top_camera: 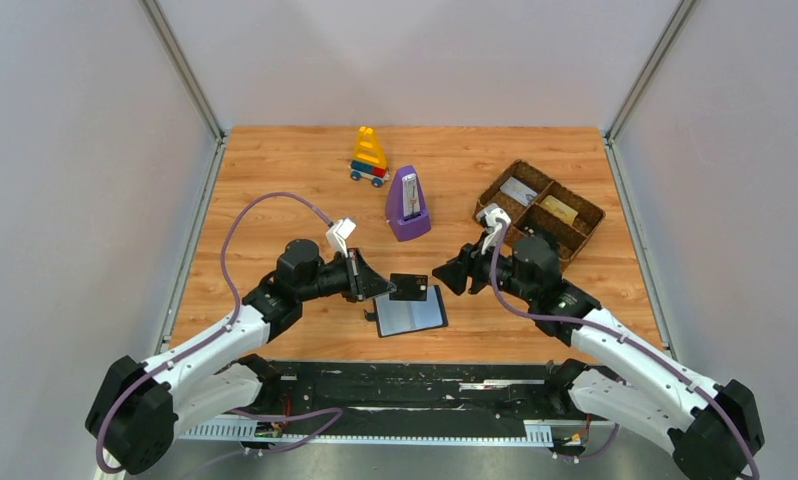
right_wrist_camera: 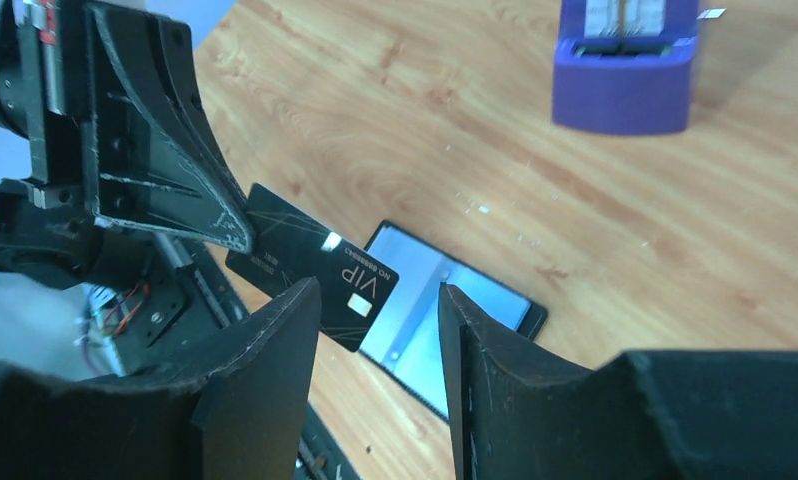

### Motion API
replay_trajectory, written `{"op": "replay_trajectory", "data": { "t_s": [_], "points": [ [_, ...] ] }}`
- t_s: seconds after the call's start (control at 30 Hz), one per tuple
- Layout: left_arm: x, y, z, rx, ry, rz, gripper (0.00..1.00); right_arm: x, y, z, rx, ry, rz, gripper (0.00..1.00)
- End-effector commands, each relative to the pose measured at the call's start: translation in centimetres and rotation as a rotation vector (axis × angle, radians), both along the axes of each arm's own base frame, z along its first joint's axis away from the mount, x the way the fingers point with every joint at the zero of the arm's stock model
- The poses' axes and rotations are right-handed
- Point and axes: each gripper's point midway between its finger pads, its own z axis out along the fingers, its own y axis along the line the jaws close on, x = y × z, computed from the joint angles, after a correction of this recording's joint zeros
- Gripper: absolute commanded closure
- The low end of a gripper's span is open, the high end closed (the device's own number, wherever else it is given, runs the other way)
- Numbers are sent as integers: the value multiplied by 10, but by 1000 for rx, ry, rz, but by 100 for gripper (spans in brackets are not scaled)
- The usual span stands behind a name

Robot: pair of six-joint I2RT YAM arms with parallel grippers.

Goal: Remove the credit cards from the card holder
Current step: Remove the credit card from the card holder, then place the credit card in the storage box.

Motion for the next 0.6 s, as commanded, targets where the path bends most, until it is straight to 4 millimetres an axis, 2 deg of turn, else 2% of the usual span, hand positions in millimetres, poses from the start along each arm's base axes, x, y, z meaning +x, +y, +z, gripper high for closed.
{"op": "replay_trajectory", "data": {
  "t_s": [0.0,0.17,0.3,0.43,0.57],
  "points": [
    [-4,-1,19,-8,-111,-69,100,-24,17,12,70,97,181,50],
    [-16,-5,23,22,-112,-177,100,-35,27,20,0,-25,373,48],
    [-29,-12,22,14,-84,-302,100,-38,37,22,-16,-38,473,43],
    [-36,-17,24,-7,-70,-382,100,-42,48,13,-30,-1,575,39],
    [-39,-20,22,-10,-59,-434,100,-42,54,3,-49,57,633,40]
  ]
}}
